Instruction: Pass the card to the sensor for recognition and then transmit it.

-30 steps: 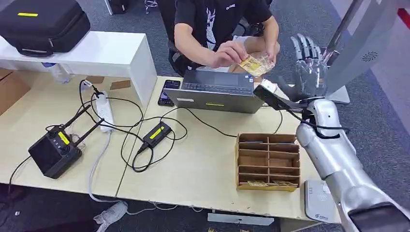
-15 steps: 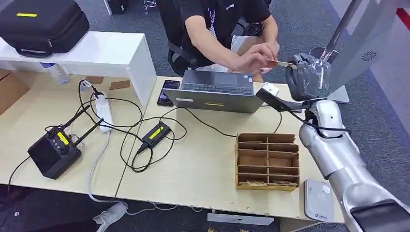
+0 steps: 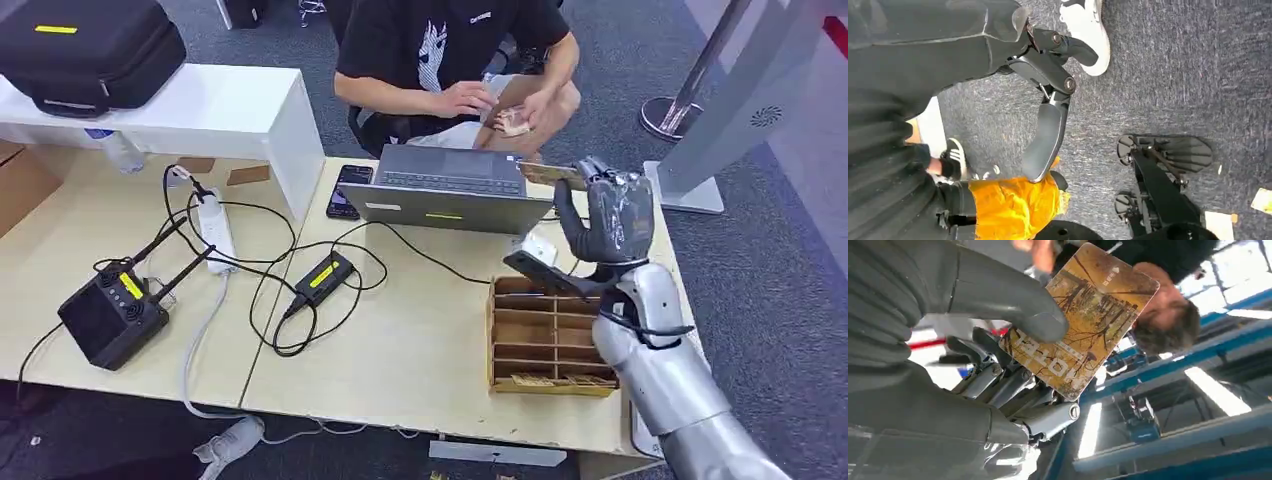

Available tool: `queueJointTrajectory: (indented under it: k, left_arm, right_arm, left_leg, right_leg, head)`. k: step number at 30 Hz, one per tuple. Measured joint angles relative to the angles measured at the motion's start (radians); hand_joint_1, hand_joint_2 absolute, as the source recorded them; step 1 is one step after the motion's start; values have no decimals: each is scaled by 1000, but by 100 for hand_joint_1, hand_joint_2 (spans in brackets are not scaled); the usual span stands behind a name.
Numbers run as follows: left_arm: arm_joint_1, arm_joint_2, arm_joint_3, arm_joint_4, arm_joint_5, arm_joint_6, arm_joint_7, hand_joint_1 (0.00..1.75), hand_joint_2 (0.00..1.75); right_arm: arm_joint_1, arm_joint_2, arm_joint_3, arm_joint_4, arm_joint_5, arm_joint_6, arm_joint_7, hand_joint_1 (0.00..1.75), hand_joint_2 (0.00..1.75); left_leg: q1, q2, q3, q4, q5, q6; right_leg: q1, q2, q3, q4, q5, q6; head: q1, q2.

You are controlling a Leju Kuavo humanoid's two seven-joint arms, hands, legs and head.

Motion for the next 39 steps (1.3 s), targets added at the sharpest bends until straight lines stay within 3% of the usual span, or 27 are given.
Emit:
queueJointTrajectory:
  k: [5,11,13,16,22,25,30,33,39]
  left_arm:
    - [2,0,10,0,18,5,0,0,175]
    - [11,-5,55,0,72,38,0,0,175]
    - [10,-7,66,0,86,47,0,0,175]
    - [16,-13,96,0,117,70,2,0,175]
    - [21,-22,133,0,144,93,2,0,175]
    - [22,-26,148,0,154,100,2,0,175]
    - [22,-30,156,0,151,106,2,0,175]
    - [21,-31,156,0,149,106,2,0,175]
    - [20,-31,156,0,145,105,2,0,175]
  right_arm:
    - [121,-6,-19,-156,-55,-2,-28,175,175]
    - [414,-4,-93,-402,-400,-6,-197,175,175]
    - [484,2,-123,-452,-454,-7,-239,175,175]
    - [675,34,-242,-551,-549,-7,-296,175,175]
    - [835,102,-472,-618,-654,44,-305,175,175]
    - [867,142,-638,-627,-568,170,-259,175,175]
    - [871,213,-848,-621,-252,185,-219,175,175]
    - [870,232,-905,-608,-164,213,-191,175,175]
    - [864,247,-938,-584,-95,251,-140,175,175]
  left_leg:
    - [0,0,1,0,0,0]
    - [0,-6,0,0,-3,-1]
    - [0,-4,1,0,-3,-1]
    - [-1,-12,2,0,-7,2]
    - [-1,-8,3,0,-9,1]
    - [-1,-7,3,0,-9,1]
    - [-1,-7,3,0,-9,1]
    - [-1,-6,3,0,-9,1]
    - [-1,-6,3,0,-9,1]
  right_leg:
    - [0,0,-1,0,0,0]
    - [0,-5,1,0,-4,1]
    - [0,-3,-2,-1,-4,1]
    - [0,-11,7,-1,-10,1]
    - [-1,-7,3,-1,-10,1]
    - [-1,-7,3,-1,-10,0]
    - [-1,-7,5,-1,-10,0]
    - [-1,-7,5,-1,-10,0]
    - [-1,-6,5,-1,-10,0]
  head:
    - [0,0]
    - [0,0]
    - [-1,0]
    - [1,0]
    - [0,0]
    - [0,0]
    - [0,0]
    - [0,0]
    - [0,0]
